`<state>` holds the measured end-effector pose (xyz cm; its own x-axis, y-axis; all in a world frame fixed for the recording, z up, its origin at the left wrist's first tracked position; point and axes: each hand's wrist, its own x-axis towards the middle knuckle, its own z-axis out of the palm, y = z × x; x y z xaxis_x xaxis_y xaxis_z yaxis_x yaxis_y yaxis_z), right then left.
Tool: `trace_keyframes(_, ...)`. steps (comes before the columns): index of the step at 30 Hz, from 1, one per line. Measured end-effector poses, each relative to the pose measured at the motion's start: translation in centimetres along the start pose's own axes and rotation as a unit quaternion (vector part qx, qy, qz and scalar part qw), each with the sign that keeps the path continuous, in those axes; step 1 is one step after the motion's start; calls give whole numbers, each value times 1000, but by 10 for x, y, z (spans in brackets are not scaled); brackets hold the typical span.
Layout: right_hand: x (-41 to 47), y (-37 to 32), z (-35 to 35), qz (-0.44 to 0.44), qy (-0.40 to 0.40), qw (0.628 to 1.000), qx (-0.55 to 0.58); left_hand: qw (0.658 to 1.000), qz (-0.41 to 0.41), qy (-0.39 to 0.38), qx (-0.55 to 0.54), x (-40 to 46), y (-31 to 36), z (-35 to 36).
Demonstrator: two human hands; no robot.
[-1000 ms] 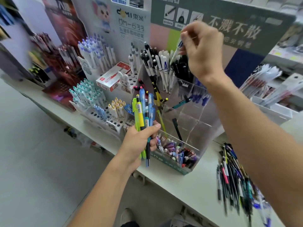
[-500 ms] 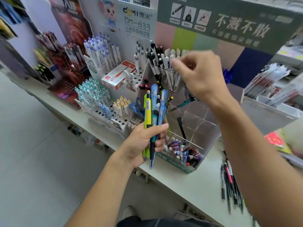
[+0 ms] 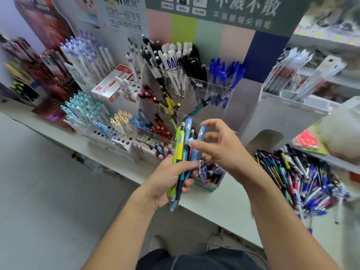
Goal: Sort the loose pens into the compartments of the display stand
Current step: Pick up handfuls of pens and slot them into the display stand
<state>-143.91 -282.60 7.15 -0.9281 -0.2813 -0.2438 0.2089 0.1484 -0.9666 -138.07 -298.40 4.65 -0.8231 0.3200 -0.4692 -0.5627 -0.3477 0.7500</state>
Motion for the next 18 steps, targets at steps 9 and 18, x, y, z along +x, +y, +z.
trace_keyframes(9,-9,18,-12,-73,19,997,16,999,-16,37,-32,-5,-18,5)
trace_keyframes(18,-2,18,28,-125,-3,987,-97,999,2,15,-50,-20,-18,-10)
